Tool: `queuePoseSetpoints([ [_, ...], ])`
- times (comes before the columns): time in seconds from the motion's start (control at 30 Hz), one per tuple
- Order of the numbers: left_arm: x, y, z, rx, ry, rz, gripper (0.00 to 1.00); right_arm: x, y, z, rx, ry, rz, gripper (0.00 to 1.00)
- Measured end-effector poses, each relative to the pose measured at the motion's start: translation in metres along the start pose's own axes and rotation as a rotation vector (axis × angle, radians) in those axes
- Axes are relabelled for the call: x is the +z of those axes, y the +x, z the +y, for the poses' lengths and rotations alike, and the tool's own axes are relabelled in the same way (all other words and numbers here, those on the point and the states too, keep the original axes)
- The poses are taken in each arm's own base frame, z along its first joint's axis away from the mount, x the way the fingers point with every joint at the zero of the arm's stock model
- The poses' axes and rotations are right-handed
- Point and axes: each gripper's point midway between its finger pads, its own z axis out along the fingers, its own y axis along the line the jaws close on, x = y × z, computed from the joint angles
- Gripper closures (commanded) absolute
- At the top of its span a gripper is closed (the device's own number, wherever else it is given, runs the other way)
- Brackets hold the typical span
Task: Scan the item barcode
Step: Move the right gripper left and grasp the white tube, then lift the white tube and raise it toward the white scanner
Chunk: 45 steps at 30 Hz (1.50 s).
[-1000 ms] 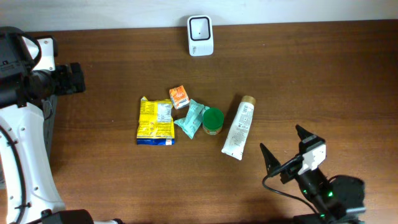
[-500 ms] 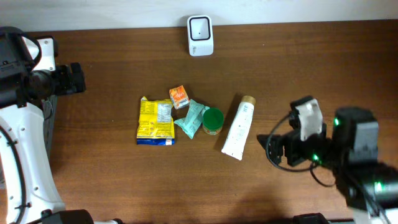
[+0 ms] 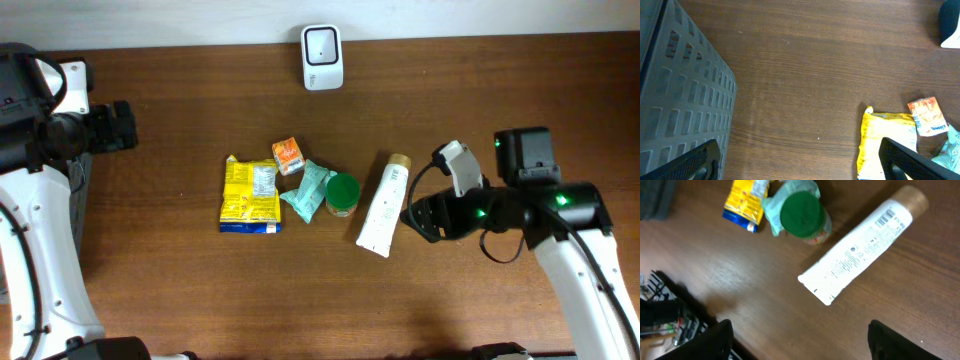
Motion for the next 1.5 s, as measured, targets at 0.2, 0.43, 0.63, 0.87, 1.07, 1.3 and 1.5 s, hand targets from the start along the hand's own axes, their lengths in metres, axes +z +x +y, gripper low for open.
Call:
queuePoseSetpoints([
  [0.2,0.0,0.0,0.0,0.0,0.0,0.0,0.01,0.024,0.006,-0.045,0.26,0.069,0.094,0.21],
  [0.43,0.0,0.0,0.0,0.0,0.0,0.0,0.01,0.051,0.014,-0.096,0.463,0.064,0.162,0.25],
  [0.63,0.0,0.0,0.0,0.0,0.0,0.0,0.01,0.085,0.016,-0.109,0.513,-0.012,0.212,0.31],
  [0.87,0.0,0.0,0.0,0.0,0.0,0.0,0.01,0.109,0.015,-0.118,0.539,-0.063,0.219,0.4],
  [1.07,0.0,0.0,0.0,0.0,0.0,0.0,0.01,0.131,-0.001,-0.122,0.505,-0.063,0.138,0.44],
  [1.3,0.0,0.0,0.0,0.0,0.0,0.0,0.01,0.164,0.008,-0.102,0.534,-0.065,0.139,0.49],
  [1.5,0.0,0.0,0.0,0.0,0.0,0.0,0.01,0.176,0.01,-0.103,0.612,-0.023,0.118,0.58],
])
